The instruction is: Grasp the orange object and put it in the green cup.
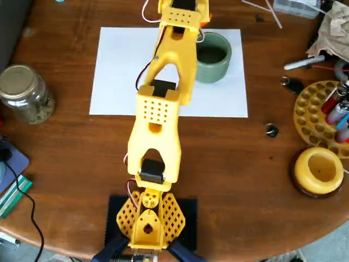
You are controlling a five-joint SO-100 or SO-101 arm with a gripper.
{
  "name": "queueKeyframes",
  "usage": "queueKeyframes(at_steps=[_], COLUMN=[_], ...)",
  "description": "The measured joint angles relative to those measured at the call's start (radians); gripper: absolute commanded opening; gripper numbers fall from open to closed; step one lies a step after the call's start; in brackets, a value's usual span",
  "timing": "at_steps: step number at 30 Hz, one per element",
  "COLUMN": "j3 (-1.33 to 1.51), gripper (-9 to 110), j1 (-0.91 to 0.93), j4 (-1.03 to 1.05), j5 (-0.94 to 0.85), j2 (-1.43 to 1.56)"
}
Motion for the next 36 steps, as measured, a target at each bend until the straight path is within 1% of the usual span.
queueKeyframes(at_steps=[6, 24, 32, 36], j3=[0.012, 0.261, 0.437, 0.538], gripper=[0, 0, 0, 0], j1=[0.037, 0.087, 0.097, 0.091], j4=[0.043, 0.044, -0.046, -0.127], j5=[-0.026, -0.049, -0.049, -0.052], j2=[0.075, 0.242, 0.345, 0.383])
